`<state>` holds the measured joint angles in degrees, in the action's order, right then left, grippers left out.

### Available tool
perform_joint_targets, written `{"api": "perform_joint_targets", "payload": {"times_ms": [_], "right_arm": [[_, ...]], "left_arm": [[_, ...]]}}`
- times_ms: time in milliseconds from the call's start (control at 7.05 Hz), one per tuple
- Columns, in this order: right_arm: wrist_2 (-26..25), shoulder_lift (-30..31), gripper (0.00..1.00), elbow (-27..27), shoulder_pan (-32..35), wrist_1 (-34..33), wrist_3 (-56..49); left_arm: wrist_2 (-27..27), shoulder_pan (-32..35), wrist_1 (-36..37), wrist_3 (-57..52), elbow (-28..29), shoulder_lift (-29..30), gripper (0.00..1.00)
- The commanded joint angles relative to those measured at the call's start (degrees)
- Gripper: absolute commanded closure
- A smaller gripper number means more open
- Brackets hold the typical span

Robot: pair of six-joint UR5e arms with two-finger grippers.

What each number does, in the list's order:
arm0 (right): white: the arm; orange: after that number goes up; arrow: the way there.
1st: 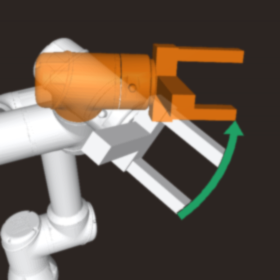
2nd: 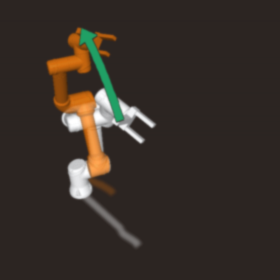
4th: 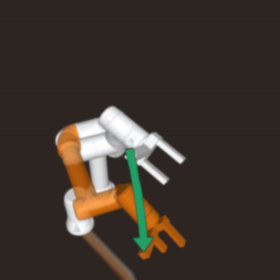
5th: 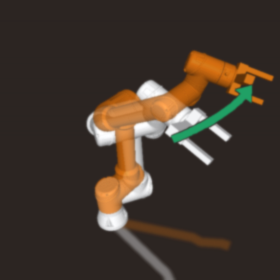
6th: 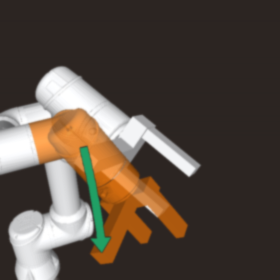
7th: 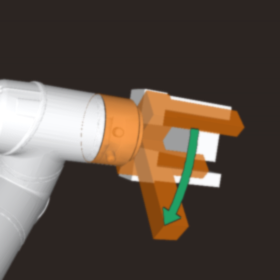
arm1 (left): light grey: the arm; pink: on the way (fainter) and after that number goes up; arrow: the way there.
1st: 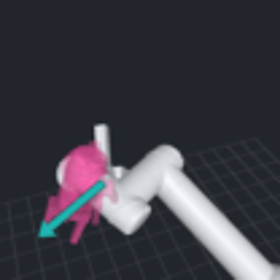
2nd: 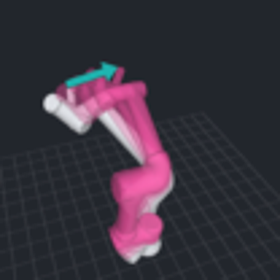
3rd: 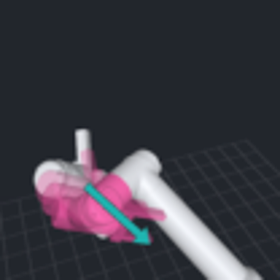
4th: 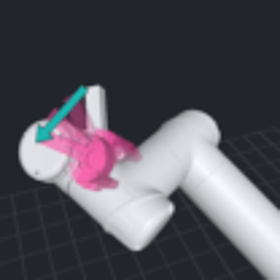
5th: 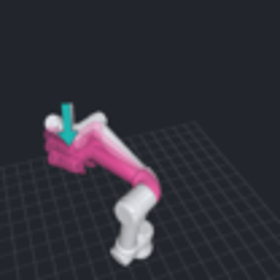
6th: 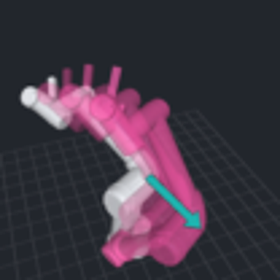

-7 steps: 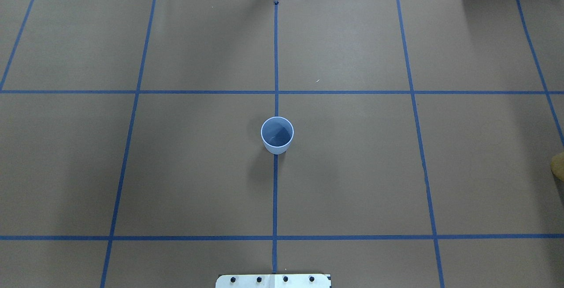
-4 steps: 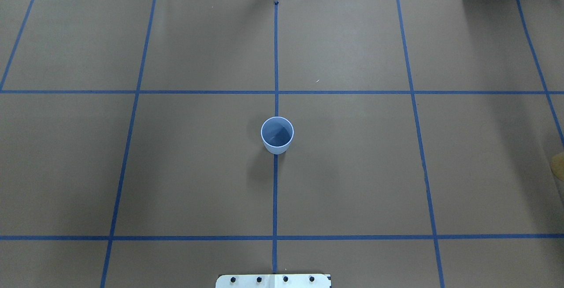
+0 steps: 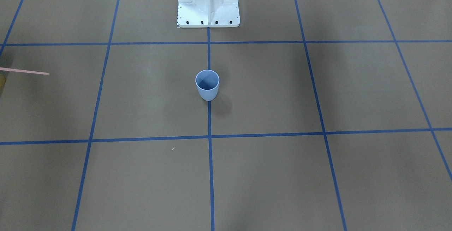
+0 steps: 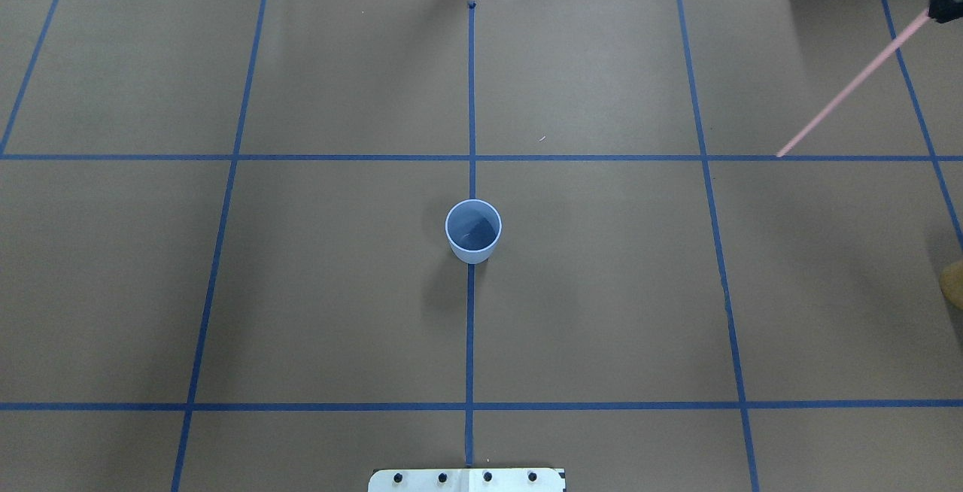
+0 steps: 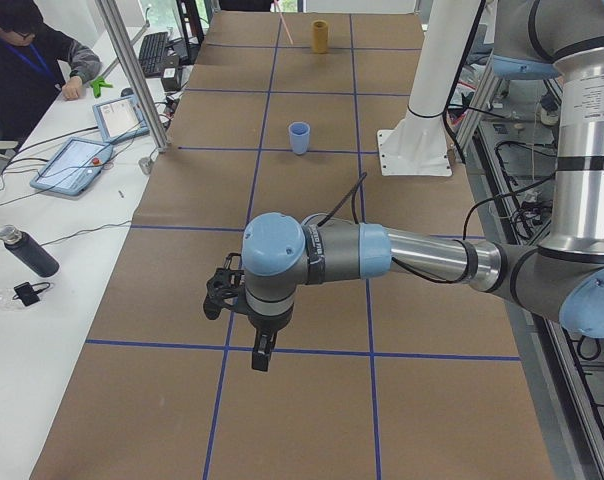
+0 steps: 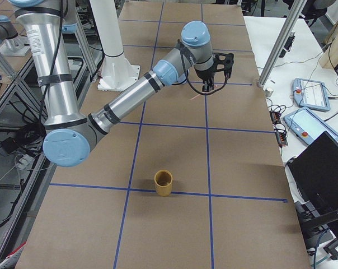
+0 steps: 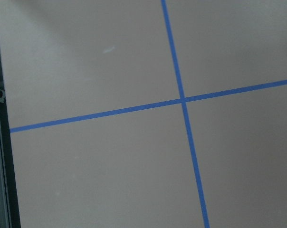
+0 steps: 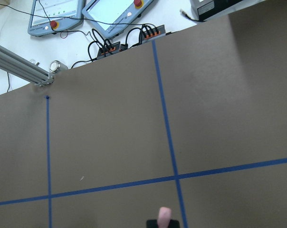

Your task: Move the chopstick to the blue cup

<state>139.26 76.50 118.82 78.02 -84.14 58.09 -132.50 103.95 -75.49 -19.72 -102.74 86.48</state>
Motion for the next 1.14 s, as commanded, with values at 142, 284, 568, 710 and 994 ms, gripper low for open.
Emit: {"api": "perform_joint_targets", "payload": {"times_ms": [142,284,568,710,994], "right_arm": [[-12.31,-14.93,1.0,2.1,-16.98,-11.56,25.36],[-18.61,-19.76,1.0,5.42,-23.38,-22.62,29.06],[-33.56,-24.46,1.0,4.85,-36.83,-26.68,39.87],[-36.23,-26.82,1.0,2.06,-39.32,-27.47,42.78],[-40.11,-33.06,1.0,-2.95,-41.89,-33.7,44.29]], "left_arm": [[-0.21,0.37,1.05,-0.67,-0.43,-2.71,0.01],[-0.3,0.38,0.96,-0.67,-0.53,-2.8,0.01],[-0.3,0.38,0.78,-0.58,-0.35,-3.24,0.01],[-0.3,0.38,0.44,-0.58,-0.52,-3.77,0.01],[-0.3,0.38,0.34,-0.58,-0.35,-3.86,0.01]]}}
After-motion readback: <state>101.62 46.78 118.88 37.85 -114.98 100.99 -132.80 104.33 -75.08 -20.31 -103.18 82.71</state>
